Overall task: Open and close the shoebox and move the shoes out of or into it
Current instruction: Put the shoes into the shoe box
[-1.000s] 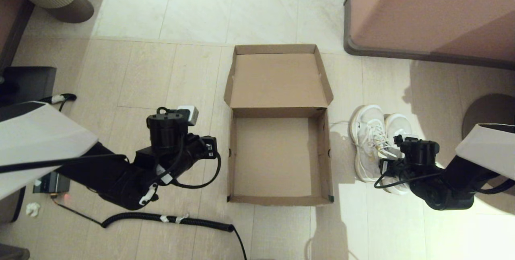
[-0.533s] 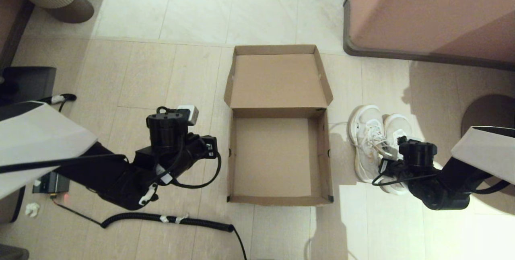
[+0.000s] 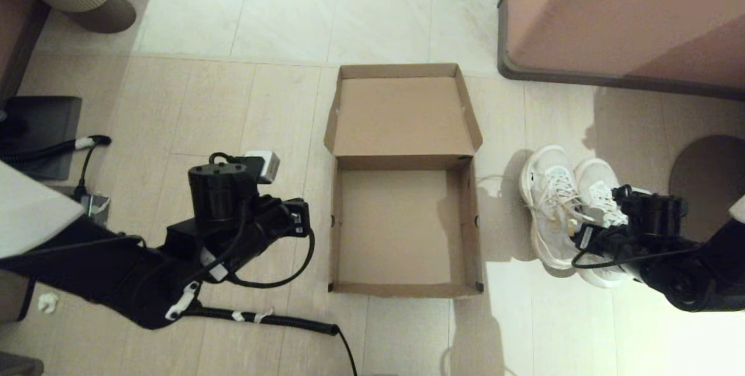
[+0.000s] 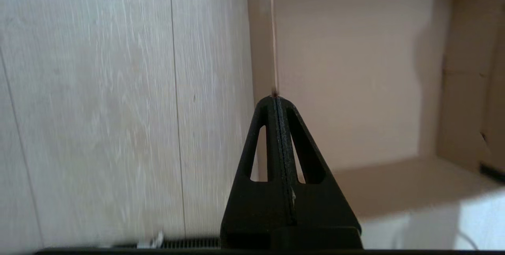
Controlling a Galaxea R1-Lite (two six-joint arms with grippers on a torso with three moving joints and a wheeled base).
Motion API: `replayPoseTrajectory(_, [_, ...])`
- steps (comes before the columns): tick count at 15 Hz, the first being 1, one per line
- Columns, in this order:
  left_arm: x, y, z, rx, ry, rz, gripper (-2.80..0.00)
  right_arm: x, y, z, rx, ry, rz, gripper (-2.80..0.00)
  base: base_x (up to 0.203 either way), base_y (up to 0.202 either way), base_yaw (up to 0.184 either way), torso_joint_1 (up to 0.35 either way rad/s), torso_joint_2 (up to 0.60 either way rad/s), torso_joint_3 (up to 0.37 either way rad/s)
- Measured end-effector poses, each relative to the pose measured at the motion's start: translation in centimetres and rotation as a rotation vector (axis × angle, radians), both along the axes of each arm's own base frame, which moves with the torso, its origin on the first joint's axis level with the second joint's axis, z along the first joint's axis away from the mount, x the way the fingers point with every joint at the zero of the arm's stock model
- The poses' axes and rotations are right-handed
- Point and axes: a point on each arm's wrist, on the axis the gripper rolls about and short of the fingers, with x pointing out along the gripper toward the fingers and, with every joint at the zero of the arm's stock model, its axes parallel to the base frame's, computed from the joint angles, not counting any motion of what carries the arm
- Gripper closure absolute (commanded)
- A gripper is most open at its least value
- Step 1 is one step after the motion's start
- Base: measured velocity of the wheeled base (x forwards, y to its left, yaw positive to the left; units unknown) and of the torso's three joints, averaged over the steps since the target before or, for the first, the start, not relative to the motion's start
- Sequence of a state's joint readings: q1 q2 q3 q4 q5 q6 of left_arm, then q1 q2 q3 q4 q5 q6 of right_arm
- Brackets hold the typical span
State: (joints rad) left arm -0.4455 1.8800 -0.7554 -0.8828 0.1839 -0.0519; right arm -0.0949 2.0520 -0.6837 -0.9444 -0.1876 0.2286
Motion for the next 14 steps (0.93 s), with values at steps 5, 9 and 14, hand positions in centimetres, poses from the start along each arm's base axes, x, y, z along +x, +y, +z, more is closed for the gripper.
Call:
replayPoseTrajectory(5, [-4.3,1.8,-1.3,-0.033,0.100,-0.006,0.00,-5.3,0.8,7.7,0.093,-0.042,0.085,0.00,0.000,0.000,0.000,0.000,0.00,0.000])
replayPoseTrajectory(9, [-4.6,2.4,-1.1,-0.111,0.116,0.042,0.00,-7.6,5.8,11.7,0.138,-0.081,0.287,0.00,0.000,0.000,0.000,0.000,0.00,0.000])
replayPoseTrajectory(14, [-3.1,2.6,-0.5,-0.115,0.079,0.107,0.00,-9.7,13.6,14.0,0.125,-0.104,0.523,0.00,0.000,0.000,0.000,0.000,0.00,0.000])
